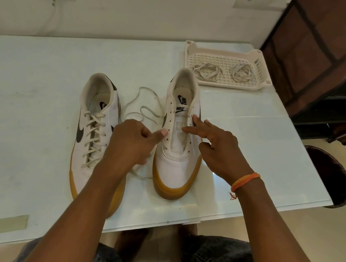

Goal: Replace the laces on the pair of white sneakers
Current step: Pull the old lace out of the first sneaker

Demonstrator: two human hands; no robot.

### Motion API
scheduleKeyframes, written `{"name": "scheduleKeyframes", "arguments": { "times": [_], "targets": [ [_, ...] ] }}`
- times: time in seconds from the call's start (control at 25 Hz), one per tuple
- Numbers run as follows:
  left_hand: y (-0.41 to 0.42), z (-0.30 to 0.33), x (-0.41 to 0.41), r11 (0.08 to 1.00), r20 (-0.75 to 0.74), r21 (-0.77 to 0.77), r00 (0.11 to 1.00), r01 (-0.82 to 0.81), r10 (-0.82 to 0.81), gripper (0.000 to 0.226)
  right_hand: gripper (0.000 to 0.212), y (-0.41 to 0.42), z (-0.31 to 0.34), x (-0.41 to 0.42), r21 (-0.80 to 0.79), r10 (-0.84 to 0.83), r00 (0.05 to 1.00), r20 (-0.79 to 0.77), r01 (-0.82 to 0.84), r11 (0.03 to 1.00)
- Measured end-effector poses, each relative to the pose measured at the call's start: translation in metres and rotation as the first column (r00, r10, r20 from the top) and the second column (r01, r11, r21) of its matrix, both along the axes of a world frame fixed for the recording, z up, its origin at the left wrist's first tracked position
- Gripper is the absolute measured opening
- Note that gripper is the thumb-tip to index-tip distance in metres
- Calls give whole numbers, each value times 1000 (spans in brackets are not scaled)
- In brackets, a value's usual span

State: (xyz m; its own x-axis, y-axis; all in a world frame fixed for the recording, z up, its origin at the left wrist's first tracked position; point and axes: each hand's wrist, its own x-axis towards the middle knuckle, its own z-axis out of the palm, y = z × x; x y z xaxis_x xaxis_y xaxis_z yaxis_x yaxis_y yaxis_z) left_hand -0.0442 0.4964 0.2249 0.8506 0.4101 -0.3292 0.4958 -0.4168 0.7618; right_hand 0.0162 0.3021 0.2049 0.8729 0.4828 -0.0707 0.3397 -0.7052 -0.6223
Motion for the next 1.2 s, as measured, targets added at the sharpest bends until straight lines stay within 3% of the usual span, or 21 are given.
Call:
{"name": "scheduleKeyframes", "arguments": {
  "times": [0.2,0.36,0.48,0.56,0.64,0.68,0.72,0.76,0.84,0.92,1.0,1.08,1.12,1.2],
  "targets": [
    [-20,-1,-3,953,73,273,986,128,-153,28,53,5,1,-2,-5,-1,1000,-5,1,1000],
    [-23,2,0,940,8,296,984,169,-179,23,51,7,-1,-2,-43,-11,1000,14,12,999],
    [-16,4,0,933,-48,252,966,258,-254,27,50,8,-2,-3,-82,-11,999,43,15,997],
    [-3,9,-1,940,-63,125,948,317,-312,33,48,11,-4,-5,-98,-4,999,51,9,995],
    [10,10,-3,961,-24,-91,964,261,-264,31,46,12,-6,-6,-88,-13,998,55,17,996],
    [14,8,-3,973,-6,-107,978,206,-208,27,45,12,-7,-6,-73,-20,998,66,24,997],
    [17,6,-3,987,8,1,987,163,-163,22,44,12,-8,-7,-54,-26,996,88,30,998],
    [17,4,-2,969,15,205,989,140,-146,17,43,13,-10,-8,-35,-30,994,109,34,999],
    [13,5,-4,801,8,576,979,163,-205,10,42,15,-11,-9,-2,-31,993,117,31,1000],
    [8,2,-5,584,-153,752,943,306,-296,33,43,16,-12,-9,8,-31,993,110,30,1000],
    [3,-4,-9,435,-382,747,860,502,-338,54,45,15,-11,-9,-1,-25,994,107,26,1000],
    [-7,-11,-14,321,-565,687,757,652,-329,61,46,14,-9,-9,-13,-17,994,106,18,1000],
    [-13,-13,-17,293,-613,660,721,692,-322,57,46,14,-9,-9,-25,-12,994,111,15,1000],
    [-23,-14,-20,318,-582,673,743,668,-329,35,46,16,-7,-11,-53,-6,992,122,13,999]
  ]
}}
